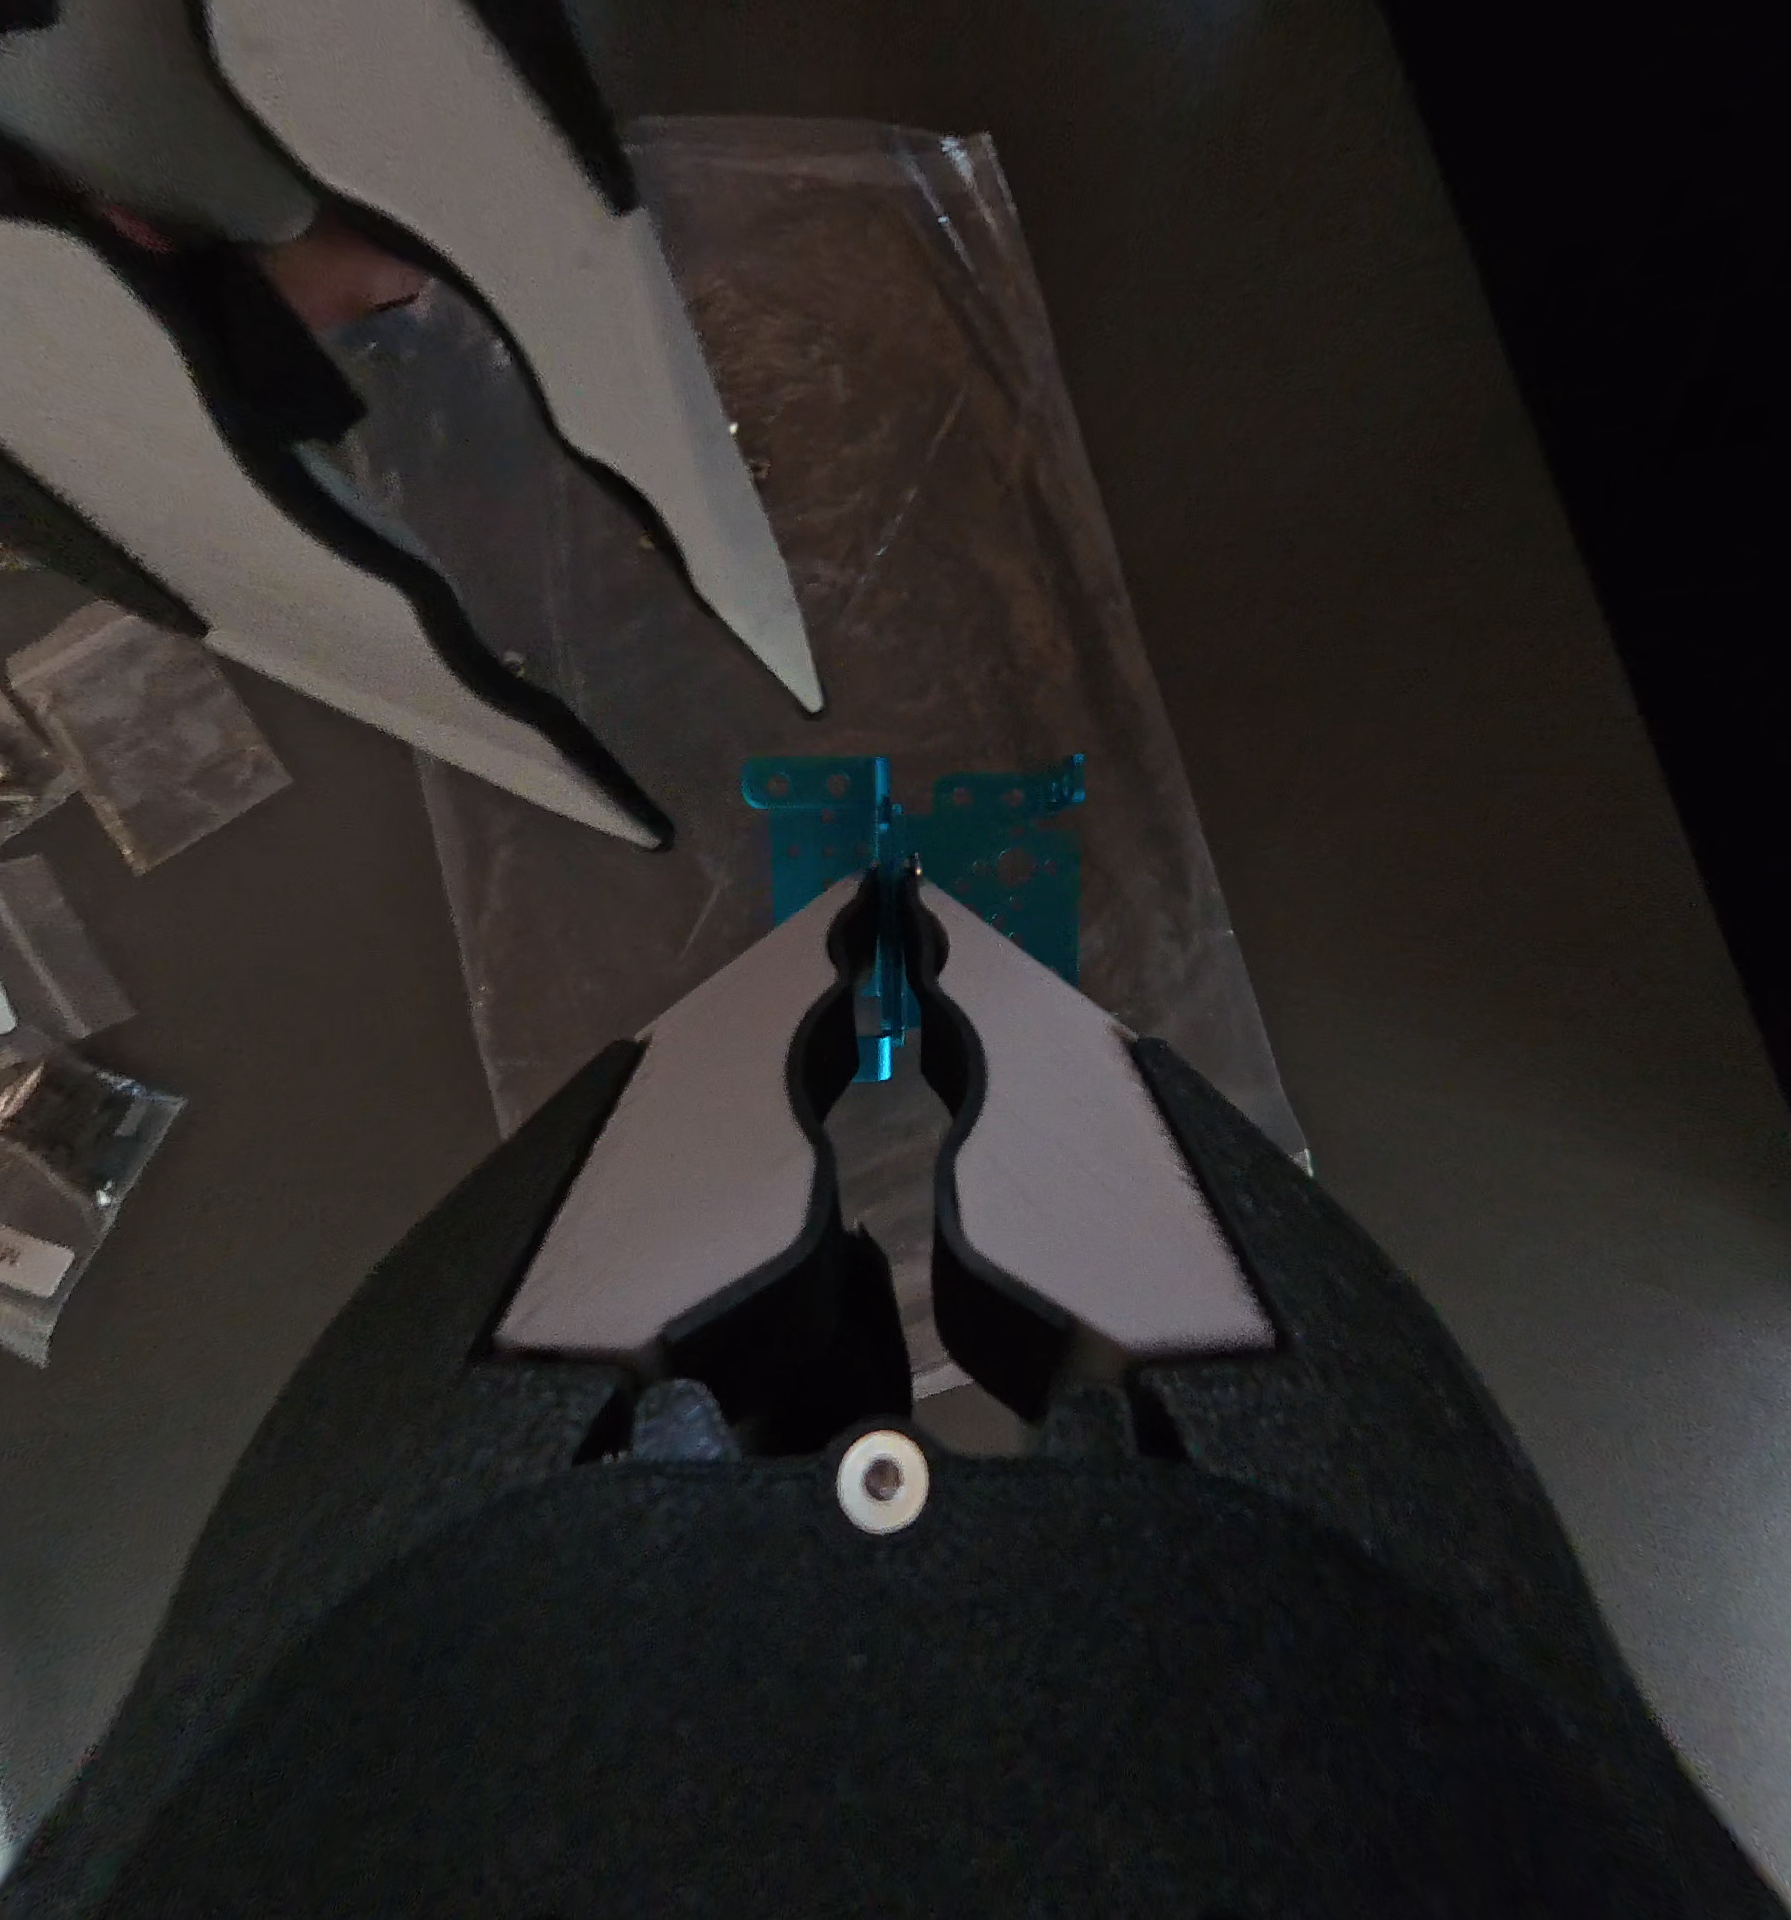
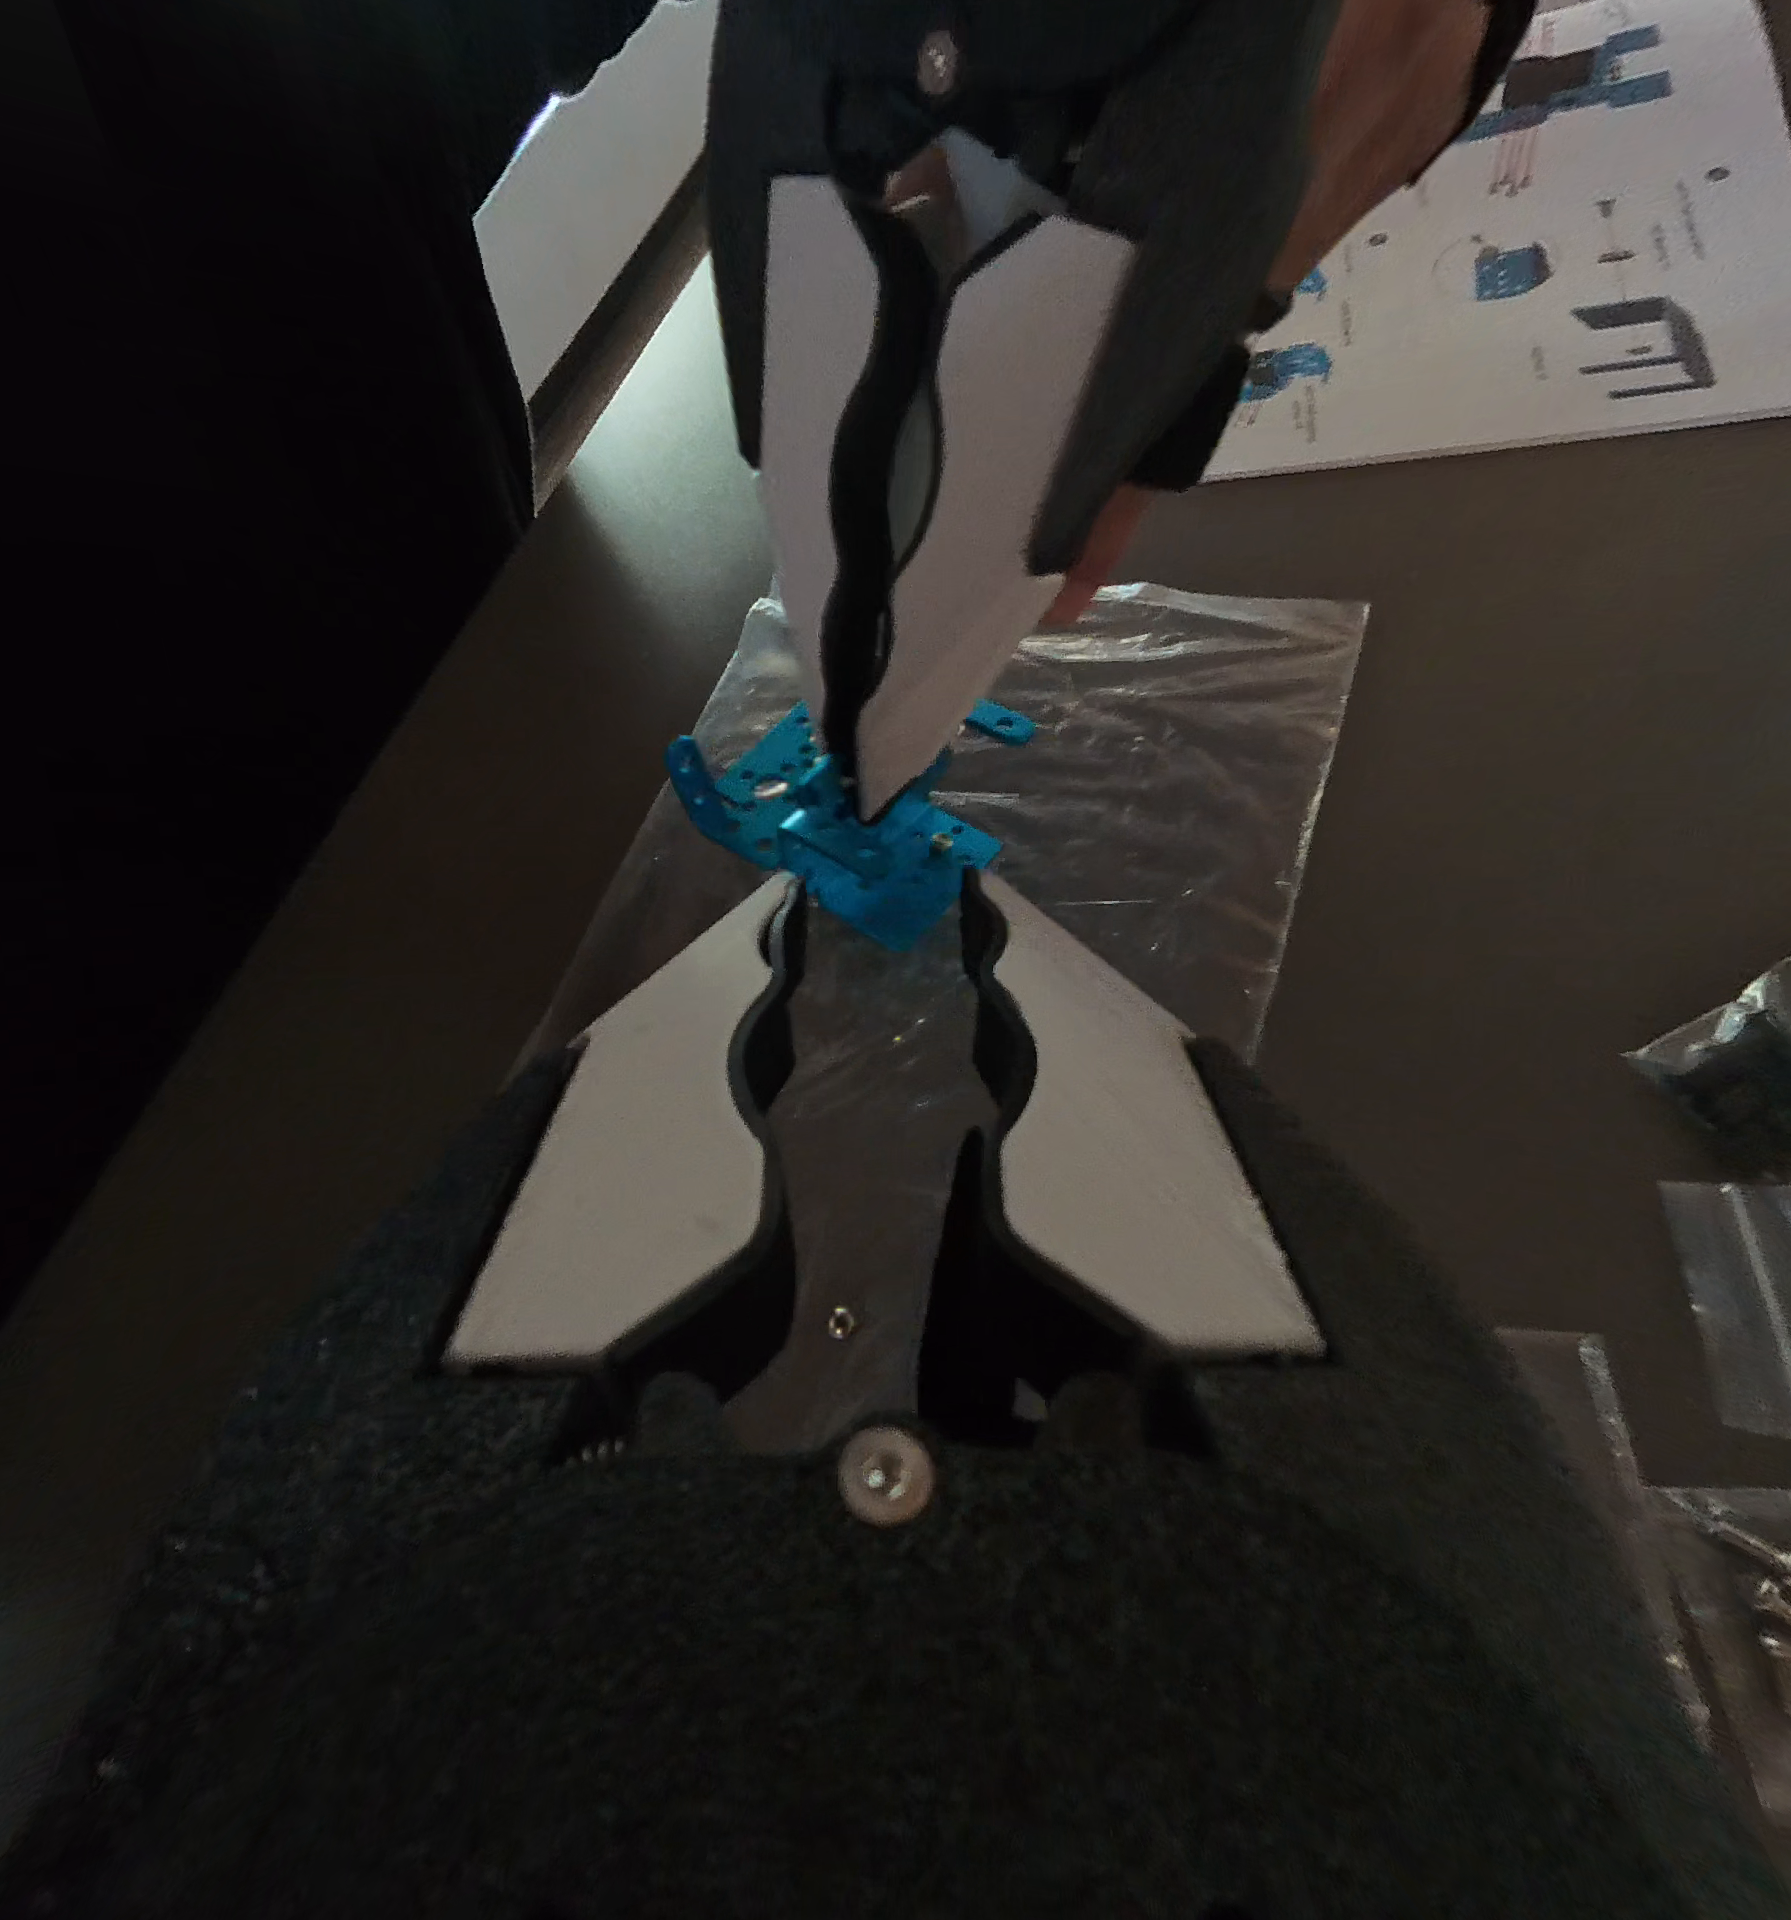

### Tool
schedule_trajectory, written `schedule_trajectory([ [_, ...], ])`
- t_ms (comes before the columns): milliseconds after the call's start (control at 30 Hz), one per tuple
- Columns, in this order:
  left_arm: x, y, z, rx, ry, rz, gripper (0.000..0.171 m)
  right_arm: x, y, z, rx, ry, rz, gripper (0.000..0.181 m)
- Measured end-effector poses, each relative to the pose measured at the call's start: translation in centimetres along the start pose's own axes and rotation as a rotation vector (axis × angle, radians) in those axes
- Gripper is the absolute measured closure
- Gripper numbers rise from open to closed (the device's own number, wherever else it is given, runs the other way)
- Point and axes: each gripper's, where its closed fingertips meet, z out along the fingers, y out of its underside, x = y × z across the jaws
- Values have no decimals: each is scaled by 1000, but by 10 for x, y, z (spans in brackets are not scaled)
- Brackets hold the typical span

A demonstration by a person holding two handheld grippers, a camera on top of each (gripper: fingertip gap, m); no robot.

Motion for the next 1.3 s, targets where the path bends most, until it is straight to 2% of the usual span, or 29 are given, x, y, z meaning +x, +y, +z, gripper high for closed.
schedule_trajectory([
  [167,-3,-15,-13,57,11,42,168,-16,-1,5,10,-133,83,151],
  [300,-18,-23,-30,112,-64,16,168,-4,-26,-6,183,18,49,159],
  [367,-25,-26,-38,156,-89,-30,168,-4,-36,-11,265,44,60,168],
  [600,-41,-24,-42,214,-166,-140,167,17,-37,-19,277,289,-5,178],
  [800,-48,-26,-55,311,-273,-193,162,23,-40,-29,332,289,34,178],
  [967,-56,-20,-88,541,-343,-332,151,26,-43,-40,408,238,106,178],
  [1133,-52,-11,-98,717,-252,-500,146,23,-54,-54,523,180,129,178],
  [1300,-42,-20,-84,829,-31,-611,140,22,-57,-57,555,176,121,178],
])
